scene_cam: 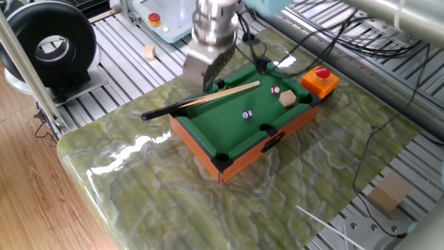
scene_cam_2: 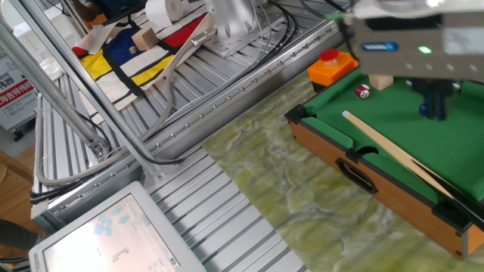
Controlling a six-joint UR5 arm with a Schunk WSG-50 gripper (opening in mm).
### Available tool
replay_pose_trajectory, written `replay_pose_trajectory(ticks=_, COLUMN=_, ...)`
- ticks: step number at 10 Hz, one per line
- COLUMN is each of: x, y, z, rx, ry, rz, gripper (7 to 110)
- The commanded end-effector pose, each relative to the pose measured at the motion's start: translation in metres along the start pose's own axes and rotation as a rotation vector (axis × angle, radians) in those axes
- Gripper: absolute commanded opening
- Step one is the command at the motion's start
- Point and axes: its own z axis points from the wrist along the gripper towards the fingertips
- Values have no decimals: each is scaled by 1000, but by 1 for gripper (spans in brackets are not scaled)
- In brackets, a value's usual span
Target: Hit the pool ball
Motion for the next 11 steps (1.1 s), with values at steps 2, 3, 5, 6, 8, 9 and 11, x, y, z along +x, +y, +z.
replay_pose_trajectory(ticks=2, x=21, y=-6, z=-3, rx=12, ry=71, rz=-87, gripper=7)
replay_pose_trajectory(ticks=3, x=34, y=-15, z=-5, rx=48, ry=125, rz=-46, gripper=7)
replay_pose_trajectory(ticks=5, x=23, y=5, z=-4, rx=-30, ry=79, rz=-12, gripper=7)
replay_pose_trajectory(ticks=6, x=16, y=11, z=-3, rx=-54, ry=52, rz=-7, gripper=7)
replay_pose_trajectory(ticks=8, x=6, y=10, z=-3, rx=-49, ry=12, rz=19, gripper=7)
replay_pose_trajectory(ticks=9, x=4, y=9, z=-3, rx=-47, ry=3, rz=10, gripper=7)
replay_pose_trajectory(ticks=11, x=11, y=8, z=-3, rx=-42, ry=34, rz=36, gripper=7)
